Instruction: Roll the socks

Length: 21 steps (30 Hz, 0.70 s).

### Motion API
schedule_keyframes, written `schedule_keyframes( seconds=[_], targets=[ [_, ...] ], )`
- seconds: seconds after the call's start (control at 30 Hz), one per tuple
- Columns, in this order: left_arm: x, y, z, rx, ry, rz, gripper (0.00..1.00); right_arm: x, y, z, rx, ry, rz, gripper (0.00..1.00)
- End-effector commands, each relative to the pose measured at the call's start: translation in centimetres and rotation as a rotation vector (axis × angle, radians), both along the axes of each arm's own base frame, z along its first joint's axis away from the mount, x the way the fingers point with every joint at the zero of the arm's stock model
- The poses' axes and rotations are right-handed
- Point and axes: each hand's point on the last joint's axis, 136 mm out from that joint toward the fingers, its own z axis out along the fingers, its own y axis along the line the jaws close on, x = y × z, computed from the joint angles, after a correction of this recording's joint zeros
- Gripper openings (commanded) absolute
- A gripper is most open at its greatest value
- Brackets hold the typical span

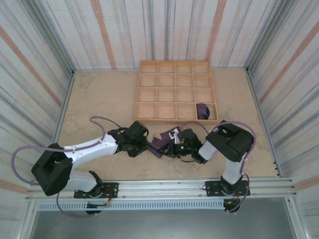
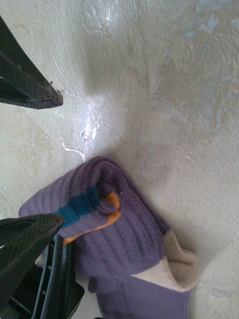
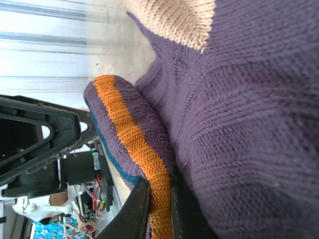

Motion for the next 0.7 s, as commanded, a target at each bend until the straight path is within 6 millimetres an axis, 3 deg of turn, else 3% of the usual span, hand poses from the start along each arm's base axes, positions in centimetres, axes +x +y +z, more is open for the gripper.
schedule_keyframes(
  seconds=[0.0, 0.33, 0.67],
  targets=[
    [0.7, -0.7, 0.5, -0.003, -0.029, 0.011, 0.56, -4.9, -5.6, -8.0, -0.365, 0.300, -0.039, 0.00],
    [0.2, -2.5, 0.4, -0.025, -0.094, 0.010, 0.50, -4.4, -5.8, -7.8, -0.412, 0.349, -0.078, 0.00],
    [0.3, -1.7, -1.2, -0.011, -0.092, 0.054, 0.46, -4.3, -5.9, -8.0, -0.418, 0.361, -0.087, 0.00]
  ],
)
